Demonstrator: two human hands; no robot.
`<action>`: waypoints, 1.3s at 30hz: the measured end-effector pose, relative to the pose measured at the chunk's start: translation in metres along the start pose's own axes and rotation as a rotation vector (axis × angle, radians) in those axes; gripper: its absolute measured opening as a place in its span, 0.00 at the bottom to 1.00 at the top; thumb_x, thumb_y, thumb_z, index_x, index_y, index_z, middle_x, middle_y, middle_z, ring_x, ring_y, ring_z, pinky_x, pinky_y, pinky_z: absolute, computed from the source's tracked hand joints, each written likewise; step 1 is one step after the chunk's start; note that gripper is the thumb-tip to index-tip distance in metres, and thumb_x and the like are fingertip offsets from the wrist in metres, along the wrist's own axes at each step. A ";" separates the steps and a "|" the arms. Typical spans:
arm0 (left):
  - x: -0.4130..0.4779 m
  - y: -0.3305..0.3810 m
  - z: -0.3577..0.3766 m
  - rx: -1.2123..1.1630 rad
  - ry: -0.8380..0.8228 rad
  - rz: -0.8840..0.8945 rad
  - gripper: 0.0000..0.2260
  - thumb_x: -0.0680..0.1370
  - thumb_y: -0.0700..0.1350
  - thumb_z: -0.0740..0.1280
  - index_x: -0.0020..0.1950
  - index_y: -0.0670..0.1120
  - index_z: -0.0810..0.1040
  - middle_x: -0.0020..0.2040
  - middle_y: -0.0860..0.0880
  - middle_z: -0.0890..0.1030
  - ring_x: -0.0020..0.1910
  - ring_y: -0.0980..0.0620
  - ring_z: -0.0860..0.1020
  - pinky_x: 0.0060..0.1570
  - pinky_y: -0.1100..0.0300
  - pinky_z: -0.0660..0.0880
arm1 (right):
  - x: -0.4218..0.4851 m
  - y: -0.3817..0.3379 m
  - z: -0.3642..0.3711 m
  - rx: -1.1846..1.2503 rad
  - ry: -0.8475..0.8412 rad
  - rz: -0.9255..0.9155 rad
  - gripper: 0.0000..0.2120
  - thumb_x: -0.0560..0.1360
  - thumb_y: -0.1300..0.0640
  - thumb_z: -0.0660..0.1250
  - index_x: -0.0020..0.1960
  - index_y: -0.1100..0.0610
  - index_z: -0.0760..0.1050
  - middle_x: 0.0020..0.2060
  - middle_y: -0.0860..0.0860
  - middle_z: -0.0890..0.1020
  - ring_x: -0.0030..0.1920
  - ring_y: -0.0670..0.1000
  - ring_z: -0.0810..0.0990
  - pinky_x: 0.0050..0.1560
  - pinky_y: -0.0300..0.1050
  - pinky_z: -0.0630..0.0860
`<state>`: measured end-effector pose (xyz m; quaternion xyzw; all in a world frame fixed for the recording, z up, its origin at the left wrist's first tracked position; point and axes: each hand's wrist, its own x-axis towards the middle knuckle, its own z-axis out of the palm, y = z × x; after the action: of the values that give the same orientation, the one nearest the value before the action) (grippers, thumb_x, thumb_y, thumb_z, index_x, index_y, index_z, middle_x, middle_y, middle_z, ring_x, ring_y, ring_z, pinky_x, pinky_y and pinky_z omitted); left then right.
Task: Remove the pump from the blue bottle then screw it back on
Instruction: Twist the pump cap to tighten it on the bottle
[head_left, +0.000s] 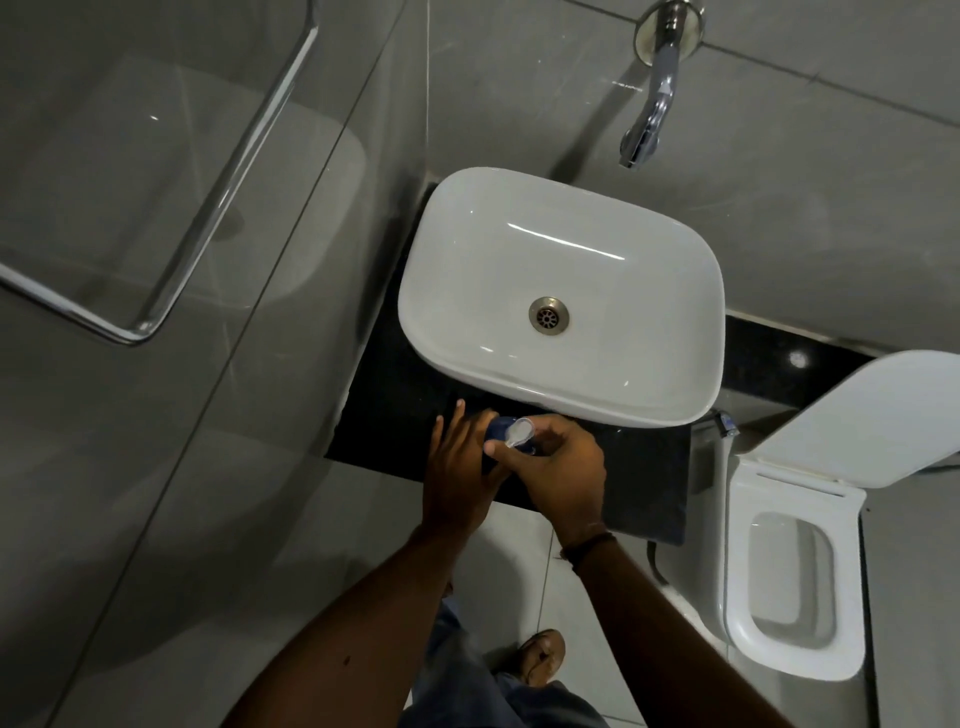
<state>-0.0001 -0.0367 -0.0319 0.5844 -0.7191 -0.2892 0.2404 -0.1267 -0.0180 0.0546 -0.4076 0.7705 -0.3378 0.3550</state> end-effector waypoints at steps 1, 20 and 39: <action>0.000 -0.001 0.000 0.010 -0.011 0.001 0.36 0.78 0.68 0.52 0.70 0.41 0.75 0.70 0.43 0.78 0.79 0.42 0.64 0.79 0.40 0.56 | 0.000 -0.002 0.004 0.007 0.019 0.021 0.19 0.61 0.44 0.87 0.47 0.48 0.85 0.42 0.45 0.89 0.45 0.44 0.88 0.51 0.49 0.87; -0.002 -0.003 -0.001 0.019 0.040 0.073 0.33 0.81 0.64 0.50 0.68 0.39 0.77 0.68 0.41 0.80 0.76 0.39 0.68 0.76 0.36 0.62 | -0.002 0.002 -0.006 -0.189 0.016 -0.083 0.31 0.61 0.44 0.86 0.61 0.52 0.83 0.52 0.46 0.86 0.52 0.46 0.84 0.57 0.47 0.85; 0.000 -0.012 0.008 -0.042 0.021 0.030 0.34 0.79 0.69 0.56 0.72 0.44 0.74 0.71 0.45 0.78 0.79 0.46 0.63 0.80 0.46 0.53 | 0.007 -0.019 -0.028 -0.288 -0.113 -0.278 0.17 0.67 0.51 0.81 0.55 0.47 0.87 0.45 0.39 0.83 0.44 0.42 0.85 0.46 0.29 0.79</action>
<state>0.0026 -0.0372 -0.0462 0.5713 -0.7191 -0.2942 0.2646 -0.1451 -0.0258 0.0827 -0.5749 0.7260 -0.2467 0.2856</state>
